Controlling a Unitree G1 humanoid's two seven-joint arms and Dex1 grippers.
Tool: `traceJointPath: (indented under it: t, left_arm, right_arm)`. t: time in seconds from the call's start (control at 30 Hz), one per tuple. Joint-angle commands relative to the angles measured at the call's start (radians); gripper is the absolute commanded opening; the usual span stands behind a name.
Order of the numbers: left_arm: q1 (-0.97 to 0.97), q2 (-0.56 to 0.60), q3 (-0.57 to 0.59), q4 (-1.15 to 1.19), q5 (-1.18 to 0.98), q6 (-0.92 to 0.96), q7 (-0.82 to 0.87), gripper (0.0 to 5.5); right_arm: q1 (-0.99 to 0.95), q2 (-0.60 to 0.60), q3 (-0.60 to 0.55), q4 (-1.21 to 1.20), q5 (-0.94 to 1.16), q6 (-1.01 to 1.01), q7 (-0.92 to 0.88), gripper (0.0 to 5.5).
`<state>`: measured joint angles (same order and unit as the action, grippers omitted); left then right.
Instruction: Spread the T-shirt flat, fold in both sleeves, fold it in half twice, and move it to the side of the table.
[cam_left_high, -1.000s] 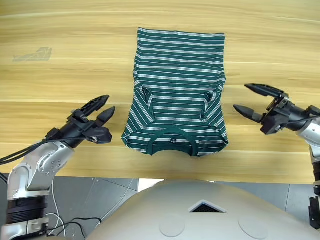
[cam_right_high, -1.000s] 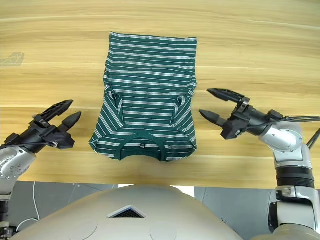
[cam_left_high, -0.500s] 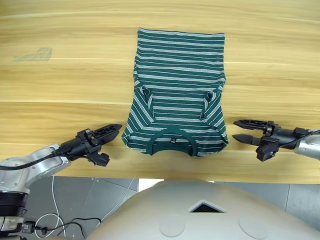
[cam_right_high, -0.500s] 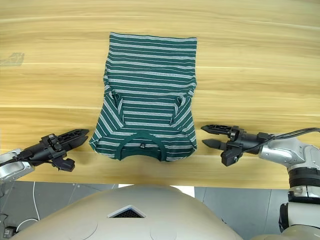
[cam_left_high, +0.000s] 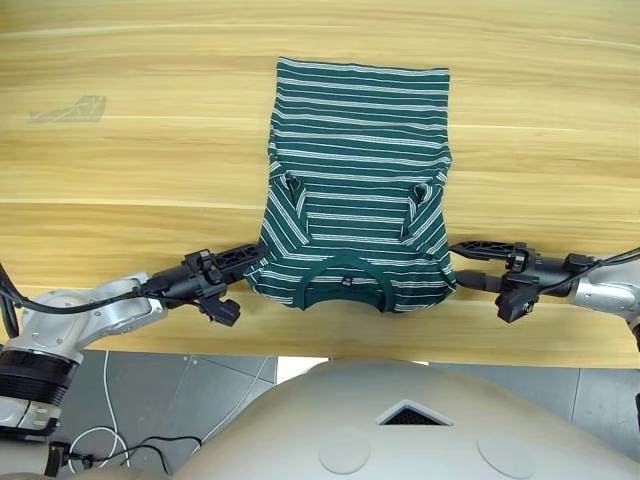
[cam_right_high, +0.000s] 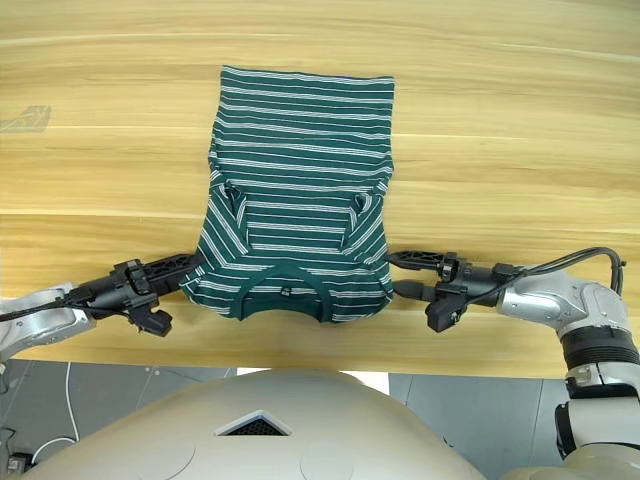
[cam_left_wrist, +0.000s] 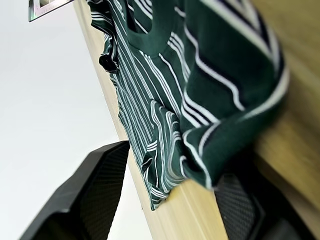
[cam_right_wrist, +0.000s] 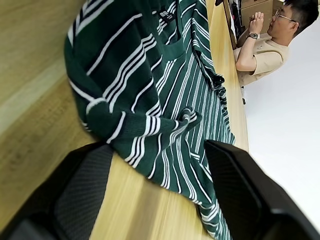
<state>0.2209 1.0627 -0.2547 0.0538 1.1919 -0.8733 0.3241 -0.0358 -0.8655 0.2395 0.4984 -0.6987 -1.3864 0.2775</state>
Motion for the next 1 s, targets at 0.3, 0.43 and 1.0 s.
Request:
traceJointPath:
  t: [0.3,0.43,1.0]
  left_arm:
    - [0.008,0.024,-0.113,0.014,0.003,0.038,-0.099,1.51]
    - [0.014,0.028,-0.125,0.015,-0.011,0.049,-0.109,0.78]
    - [0.186,0.064,-0.147,-0.148,-0.636,0.194,-0.533,0.06]
  right_arm:
    - [0.022,-0.001,0.109,-0.016,0.013,0.068,0.020,1.09]
    - [0.017,-0.001,0.121,-0.018,0.017,0.079,0.017,0.28]
    - [0.121,-0.118,0.284,-0.303,0.757,0.597,0.469,0.00]
